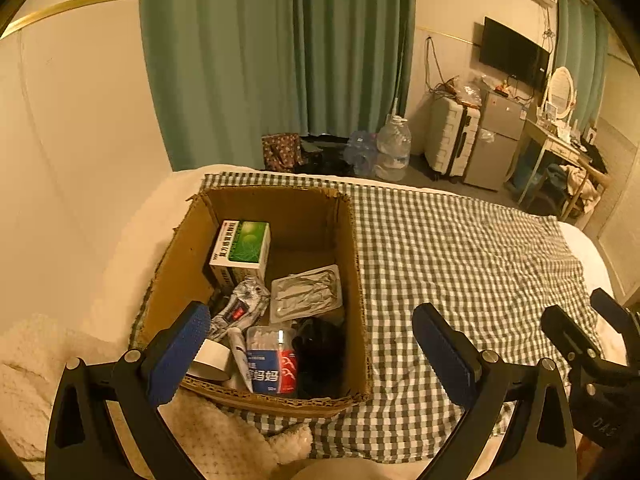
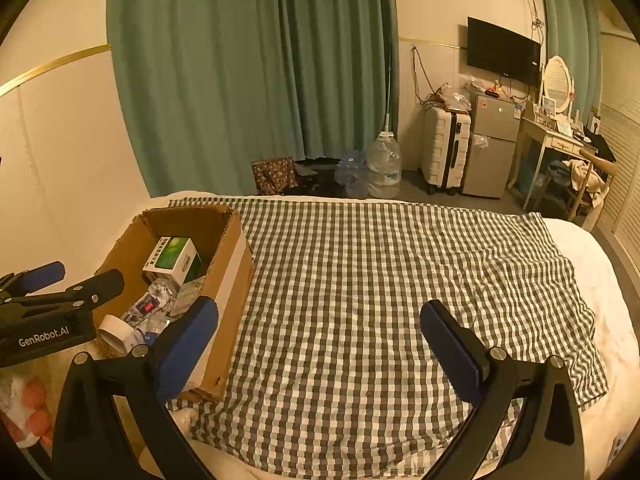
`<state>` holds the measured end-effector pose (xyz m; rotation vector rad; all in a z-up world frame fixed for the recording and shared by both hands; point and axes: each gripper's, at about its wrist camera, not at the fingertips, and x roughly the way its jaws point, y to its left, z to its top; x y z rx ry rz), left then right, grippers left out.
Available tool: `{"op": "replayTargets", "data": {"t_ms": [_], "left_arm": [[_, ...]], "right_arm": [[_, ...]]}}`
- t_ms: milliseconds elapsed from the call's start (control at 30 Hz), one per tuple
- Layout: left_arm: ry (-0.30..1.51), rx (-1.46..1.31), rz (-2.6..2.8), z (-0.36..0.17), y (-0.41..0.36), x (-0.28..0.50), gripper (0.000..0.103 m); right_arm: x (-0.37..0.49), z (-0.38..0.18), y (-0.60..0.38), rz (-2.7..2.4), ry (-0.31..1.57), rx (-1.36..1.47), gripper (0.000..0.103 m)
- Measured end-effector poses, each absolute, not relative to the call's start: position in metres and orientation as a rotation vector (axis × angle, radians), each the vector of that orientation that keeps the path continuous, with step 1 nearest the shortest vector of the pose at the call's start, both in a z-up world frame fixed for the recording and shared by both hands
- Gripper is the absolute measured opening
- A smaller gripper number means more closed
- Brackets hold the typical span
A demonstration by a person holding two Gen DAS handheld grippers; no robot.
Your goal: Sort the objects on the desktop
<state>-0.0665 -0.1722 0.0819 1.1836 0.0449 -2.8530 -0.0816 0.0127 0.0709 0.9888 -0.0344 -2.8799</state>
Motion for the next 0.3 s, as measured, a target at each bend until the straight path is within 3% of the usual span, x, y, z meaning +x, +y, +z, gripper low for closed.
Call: {"op": "replayTargets", "data": {"t_ms": [300], "left_arm": [[0.096, 1.158, -2.823, 0.0753, -0.1743, -0.0619, 0.103]], "right_arm": [[-0.0823, 0.0668, 0.0055, -2.868, -0.003, 0.996, 0.102]]}}
